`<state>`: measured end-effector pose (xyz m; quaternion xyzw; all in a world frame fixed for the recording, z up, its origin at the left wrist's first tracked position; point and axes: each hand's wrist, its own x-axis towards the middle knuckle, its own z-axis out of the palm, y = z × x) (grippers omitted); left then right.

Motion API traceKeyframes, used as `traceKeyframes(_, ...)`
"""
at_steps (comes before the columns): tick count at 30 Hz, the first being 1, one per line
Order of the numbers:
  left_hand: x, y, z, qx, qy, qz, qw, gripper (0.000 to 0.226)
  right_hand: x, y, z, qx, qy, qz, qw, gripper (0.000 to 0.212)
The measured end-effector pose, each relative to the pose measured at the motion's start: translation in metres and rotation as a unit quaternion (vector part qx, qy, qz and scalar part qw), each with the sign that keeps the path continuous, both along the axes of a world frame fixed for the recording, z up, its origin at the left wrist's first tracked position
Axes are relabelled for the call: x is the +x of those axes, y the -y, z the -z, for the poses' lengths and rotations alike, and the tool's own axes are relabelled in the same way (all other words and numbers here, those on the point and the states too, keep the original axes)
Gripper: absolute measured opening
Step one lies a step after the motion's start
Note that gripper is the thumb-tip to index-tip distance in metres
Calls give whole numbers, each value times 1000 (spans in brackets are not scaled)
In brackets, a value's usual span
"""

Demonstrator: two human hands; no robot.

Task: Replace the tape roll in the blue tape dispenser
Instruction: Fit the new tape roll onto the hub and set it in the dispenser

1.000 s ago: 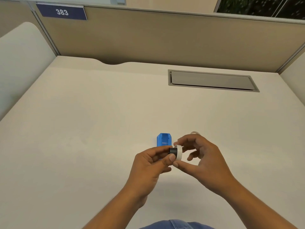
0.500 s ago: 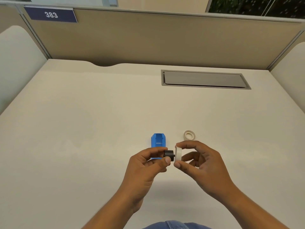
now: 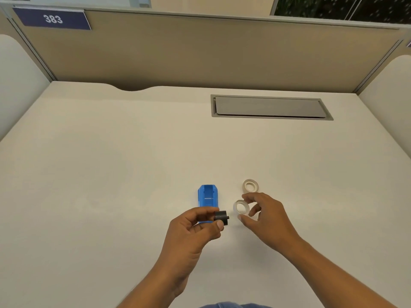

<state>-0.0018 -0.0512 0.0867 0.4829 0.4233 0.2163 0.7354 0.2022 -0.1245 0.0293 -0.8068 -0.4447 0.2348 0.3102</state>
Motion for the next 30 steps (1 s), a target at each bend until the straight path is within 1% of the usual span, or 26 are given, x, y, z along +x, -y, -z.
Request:
traceKeyframes(3,2,-1,4,-10,-7,0,1000,30,4,-5,13,-24,7,14,1000,49)
traceKeyframes(8,3,-2,10,-17,-21,3,1000,25,7,-10,26,-37,8,32,999,53)
traceKeyframes(14,5,-2,16,-30,-25,0,999,24,10,-9,32,-58,37,9,998,52)
traceKeyframes(20,6,-1,20,-39,-22,2,999,26,11,-6,31,-65,39,16,997,57)
traceKeyframes(24,7,-3,20,-41,-25,-1,999,29,22,-12,21,-31,89,38,995,44)
traceKeyframes(26,7,-3,19,-42,-25,-2,999,28,32,-19,16,-24,104,33,994,40)
traceKeyframes(28,8,-4,19,-44,-25,-5,999,27,42,-26,13,-55,123,11,991,44)
traceKeyframes(30,8,-4,17,-45,-23,-10,999,26,51,-32,12,-99,137,-10,986,54)
